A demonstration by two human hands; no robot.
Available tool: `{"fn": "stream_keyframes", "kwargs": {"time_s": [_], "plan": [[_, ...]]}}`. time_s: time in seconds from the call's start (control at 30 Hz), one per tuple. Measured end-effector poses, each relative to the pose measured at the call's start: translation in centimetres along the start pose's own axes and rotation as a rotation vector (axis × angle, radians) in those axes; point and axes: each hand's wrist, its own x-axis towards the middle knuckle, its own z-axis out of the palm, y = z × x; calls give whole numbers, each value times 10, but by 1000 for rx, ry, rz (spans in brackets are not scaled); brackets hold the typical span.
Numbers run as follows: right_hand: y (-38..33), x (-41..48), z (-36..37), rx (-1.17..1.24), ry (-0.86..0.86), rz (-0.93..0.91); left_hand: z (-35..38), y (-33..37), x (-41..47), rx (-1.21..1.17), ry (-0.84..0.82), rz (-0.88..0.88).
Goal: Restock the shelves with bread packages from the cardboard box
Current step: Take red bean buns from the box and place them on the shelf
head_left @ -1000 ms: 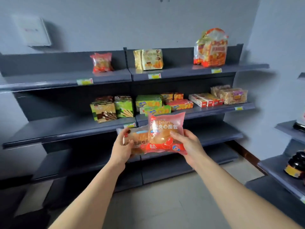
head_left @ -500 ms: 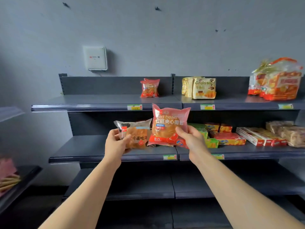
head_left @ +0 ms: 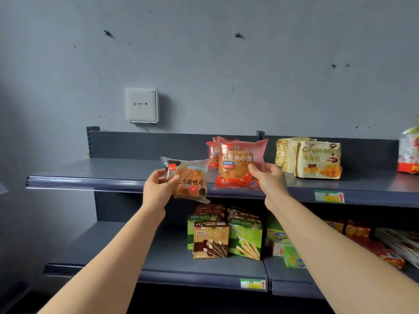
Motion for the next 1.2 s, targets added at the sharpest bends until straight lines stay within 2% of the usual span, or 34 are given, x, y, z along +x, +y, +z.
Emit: {"fn": "stream_keyframes", "kwargs": {"time_s": [0.37,0.77,0.97,1.07,1.2], "plan": [[44,122,47,-164,-26,25,43,-23,114,69,-12,6],[75,189,83,-268,-19,100,64,-49,200,75,-34,-48],[76,202,87,-232,-36,104,70,-53,219,81,0,-44],[73,204,95,-268,-14,-30,73,-55,224,84,24,-49],[62,201,121,-547,-12,-440,77,-53,230,92,53,-40]]}}
